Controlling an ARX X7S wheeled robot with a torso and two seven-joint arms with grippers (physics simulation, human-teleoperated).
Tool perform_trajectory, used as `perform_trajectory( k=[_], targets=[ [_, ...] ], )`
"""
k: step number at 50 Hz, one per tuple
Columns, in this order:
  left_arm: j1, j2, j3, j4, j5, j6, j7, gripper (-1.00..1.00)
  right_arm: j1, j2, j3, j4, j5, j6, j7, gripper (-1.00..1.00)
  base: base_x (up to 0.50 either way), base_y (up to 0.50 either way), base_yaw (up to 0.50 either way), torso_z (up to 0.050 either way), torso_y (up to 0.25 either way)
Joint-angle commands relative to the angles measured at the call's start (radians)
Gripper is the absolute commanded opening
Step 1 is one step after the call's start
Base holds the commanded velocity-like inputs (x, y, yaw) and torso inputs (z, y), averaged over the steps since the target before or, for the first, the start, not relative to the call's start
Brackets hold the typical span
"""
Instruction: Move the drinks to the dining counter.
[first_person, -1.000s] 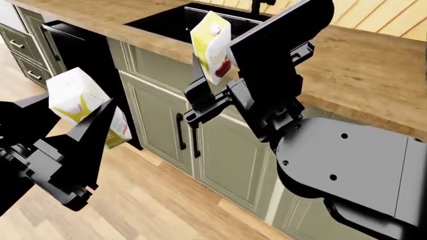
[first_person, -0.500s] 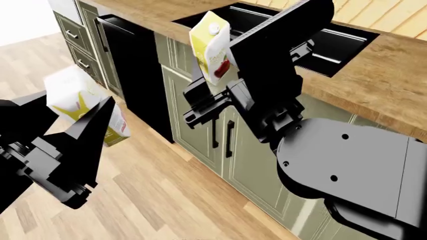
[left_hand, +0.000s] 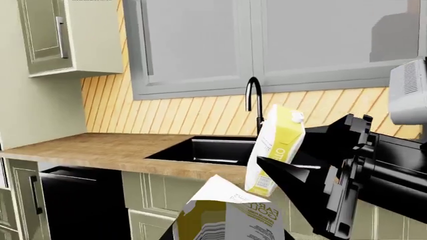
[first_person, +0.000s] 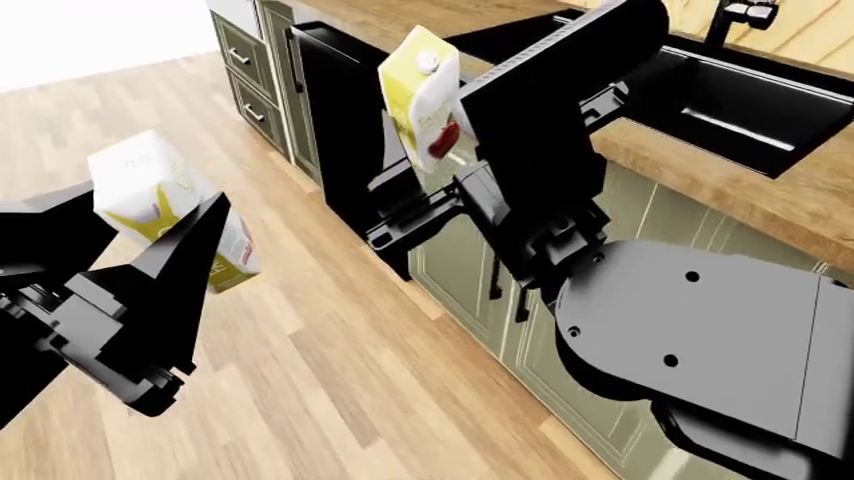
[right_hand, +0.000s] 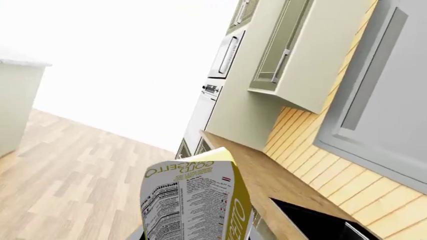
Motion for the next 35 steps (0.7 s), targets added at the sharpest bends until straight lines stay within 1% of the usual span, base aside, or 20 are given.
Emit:
perform_trajectory(
  k=[1, 18, 35],
  targets=[
    [-0.007, -0.002, -0.007, -0.003, -0.001, 0.007, -0.006, -1.0, 0.009, 0.0, 0.001, -0.004, -0.016, 0.007, -0.008, -1.0, 0.0, 0.0, 0.5, 0.0, 0.0],
    [-0.017, -0.007, 0.005, -0.008, 0.003, 0.011, -0.006, -1.0, 0.014, -0.004, -0.008, 0.006, -0.02, 0.004, -0.012, -1.0, 0.0, 0.0, 0.5, 0.001, 0.001],
    [0.002, -0.011, -0.014, 0.001, -0.001, 0.015, -0.002, -1.0, 0.01, 0.002, -0.008, 0.001, -0.017, 0.002, -0.007, -1.0, 0.0, 0.0, 0.5, 0.0, 0.001]
  ],
)
